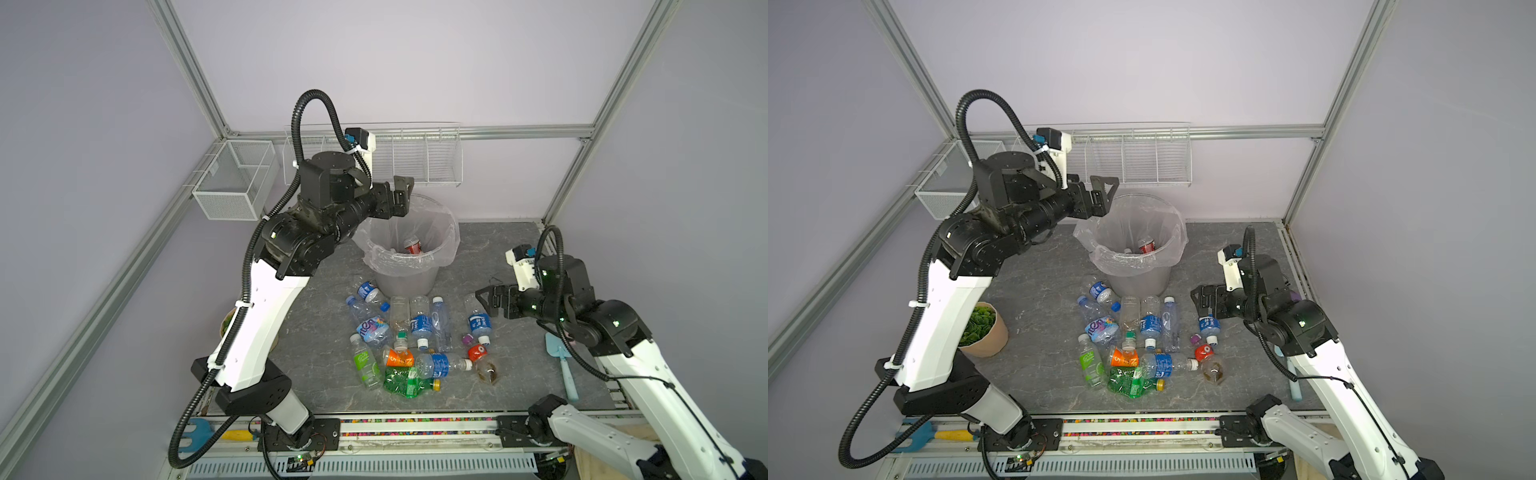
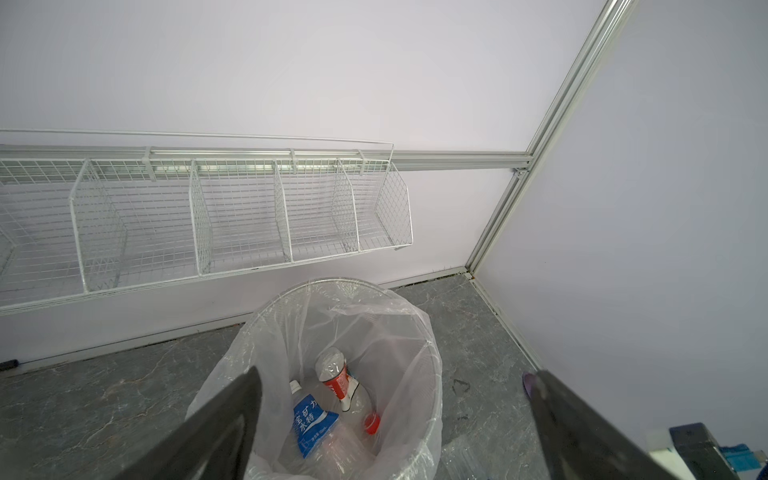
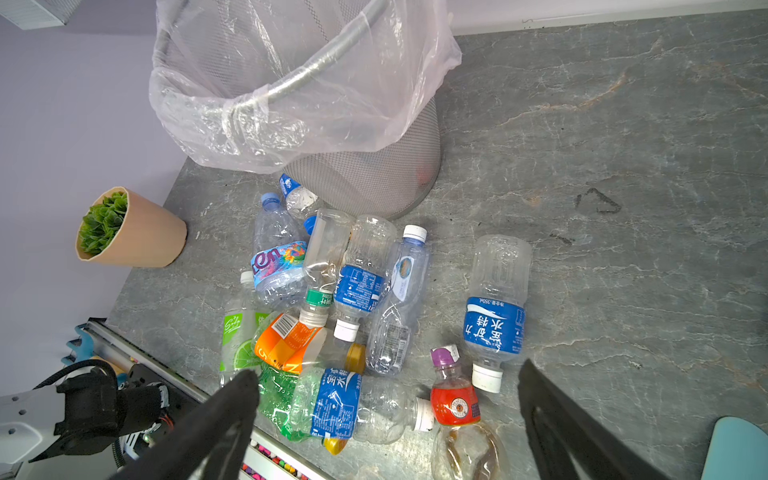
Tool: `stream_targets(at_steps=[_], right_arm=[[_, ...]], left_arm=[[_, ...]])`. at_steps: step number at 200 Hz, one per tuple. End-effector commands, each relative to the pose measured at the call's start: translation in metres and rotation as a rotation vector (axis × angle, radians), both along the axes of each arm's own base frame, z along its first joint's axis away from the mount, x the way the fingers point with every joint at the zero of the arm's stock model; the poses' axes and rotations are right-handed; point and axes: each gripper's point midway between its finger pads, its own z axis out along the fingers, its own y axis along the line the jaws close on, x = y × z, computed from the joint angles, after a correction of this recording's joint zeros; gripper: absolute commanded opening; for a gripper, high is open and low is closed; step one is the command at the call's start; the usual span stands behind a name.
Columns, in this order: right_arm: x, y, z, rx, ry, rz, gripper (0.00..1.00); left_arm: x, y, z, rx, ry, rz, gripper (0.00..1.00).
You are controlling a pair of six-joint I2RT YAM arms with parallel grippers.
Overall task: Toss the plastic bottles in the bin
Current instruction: 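Withdraw the left gripper from the bin while the right gripper moves toward the bottle pile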
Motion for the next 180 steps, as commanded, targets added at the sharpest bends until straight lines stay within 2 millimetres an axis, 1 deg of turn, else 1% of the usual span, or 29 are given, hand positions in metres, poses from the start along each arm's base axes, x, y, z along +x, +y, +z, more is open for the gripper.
stream_targets(at_steps=[1,33,57,83,120,123,129,155,180], right_arm=[[-0.007,0.003,-0.006,0.010,0.030,0.031,1.00],[-0.010,0.010,-0.006,0.018,0.046,0.070,1.00],[-0.012,0.017,-0.006,0.018,0.055,0.104,0.99],[-0.013,0.026,-0.006,-0.004,0.052,0.132,0.98],[-0.017,0.038,-0.010,-0.029,0.059,0.175,0.97],[-0.020,0.036,-0.015,-0.044,0.082,0.176,0.97],[-0.021,0.037,-0.015,-0.050,0.085,0.181,0.97],[-0.023,0.043,-0.014,-0.063,0.082,0.199,0.97],[-0.026,0.048,-0.014,-0.082,0.082,0.218,0.97]], left_arm=[[-0.008,0.010,-0.009,-0.004,0.019,0.025,0.98],[-0.023,0.032,-0.016,-0.016,0.014,0.061,0.97],[-0.032,0.045,-0.030,-0.011,0.031,0.083,0.95],[-0.040,0.059,-0.055,0.005,0.061,0.118,0.91],[-0.050,0.078,-0.092,0.021,0.113,0.166,0.89],[-0.051,0.079,-0.095,0.021,0.116,0.169,0.90],[-0.053,0.082,-0.100,0.026,0.125,0.178,0.89],[-0.059,0.097,-0.125,0.047,0.159,0.217,0.88],[-0.063,0.109,-0.152,0.085,0.213,0.246,0.86]])
